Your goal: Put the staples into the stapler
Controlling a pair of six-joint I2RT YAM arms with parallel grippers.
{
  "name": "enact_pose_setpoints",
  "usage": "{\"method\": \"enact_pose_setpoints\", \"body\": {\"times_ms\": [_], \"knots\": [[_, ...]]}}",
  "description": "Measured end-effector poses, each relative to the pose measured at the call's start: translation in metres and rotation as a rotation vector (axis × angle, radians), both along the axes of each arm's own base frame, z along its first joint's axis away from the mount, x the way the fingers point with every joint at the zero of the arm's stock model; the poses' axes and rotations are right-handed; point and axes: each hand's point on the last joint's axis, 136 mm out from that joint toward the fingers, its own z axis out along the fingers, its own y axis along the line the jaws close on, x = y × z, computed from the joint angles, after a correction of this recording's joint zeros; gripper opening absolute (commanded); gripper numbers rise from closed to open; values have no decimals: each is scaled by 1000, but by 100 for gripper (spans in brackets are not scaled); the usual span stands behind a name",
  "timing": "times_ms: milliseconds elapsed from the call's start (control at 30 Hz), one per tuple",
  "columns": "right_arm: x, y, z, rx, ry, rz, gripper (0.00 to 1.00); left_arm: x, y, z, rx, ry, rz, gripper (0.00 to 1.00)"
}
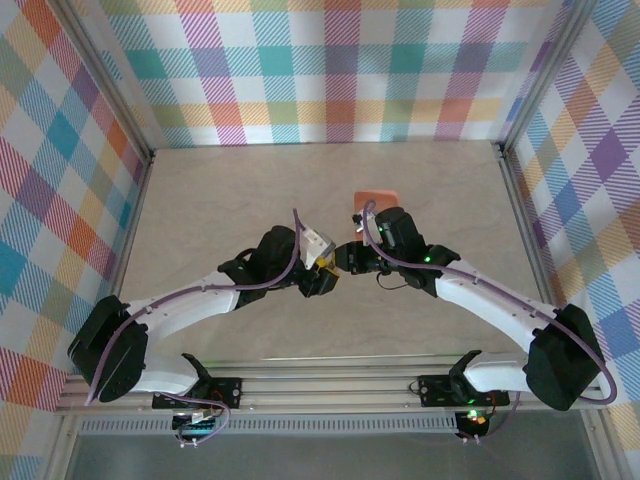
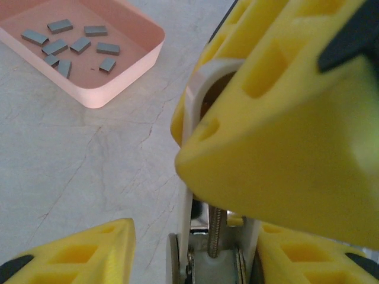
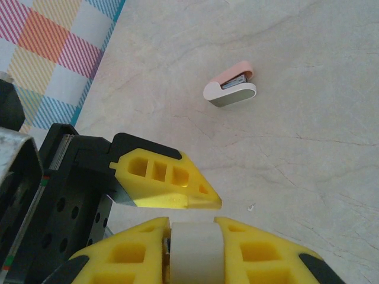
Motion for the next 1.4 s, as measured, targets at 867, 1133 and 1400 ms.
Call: {"method": "enact_pose_setpoints", "body": {"times_ms": [867, 1133, 1400], "knots": [[16, -72, -23, -89, -39, -276, 62, 54, 13, -78, 106, 127, 514, 25], [9, -78, -37, -103, -1, -290, 62, 71, -7, -116, 147, 161, 661, 26], [4, -83, -38, -97, -8, -298, 62, 83, -12, -119, 120, 153, 768, 31]]}}
